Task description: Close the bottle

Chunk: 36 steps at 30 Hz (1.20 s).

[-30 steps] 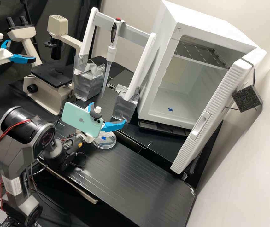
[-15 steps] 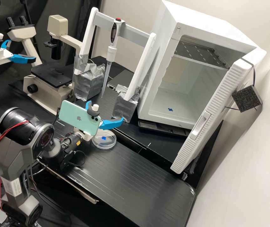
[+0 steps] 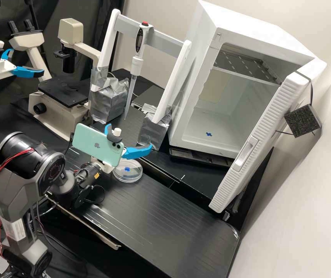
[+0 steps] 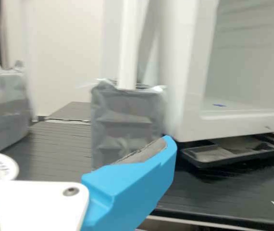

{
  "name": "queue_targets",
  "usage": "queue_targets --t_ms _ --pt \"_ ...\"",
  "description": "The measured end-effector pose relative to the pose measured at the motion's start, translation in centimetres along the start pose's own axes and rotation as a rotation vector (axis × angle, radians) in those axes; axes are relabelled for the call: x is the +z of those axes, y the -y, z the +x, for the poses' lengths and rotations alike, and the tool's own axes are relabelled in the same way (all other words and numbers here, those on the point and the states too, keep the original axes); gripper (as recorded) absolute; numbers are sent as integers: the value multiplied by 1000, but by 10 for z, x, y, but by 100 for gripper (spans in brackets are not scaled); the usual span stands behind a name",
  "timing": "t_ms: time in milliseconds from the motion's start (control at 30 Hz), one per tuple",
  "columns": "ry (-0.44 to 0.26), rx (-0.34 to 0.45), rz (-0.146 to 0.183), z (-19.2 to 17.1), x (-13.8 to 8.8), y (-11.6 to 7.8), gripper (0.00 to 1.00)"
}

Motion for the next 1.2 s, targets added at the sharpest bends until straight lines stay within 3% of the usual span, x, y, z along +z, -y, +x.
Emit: queue_targets --t_ms 100,367,1200 --pt "-5 20 23 -2 -1 -5 100" --pt "-21 17 19 -4 -4 -6 100" --pt "44 -19 25 3 10 7 100"
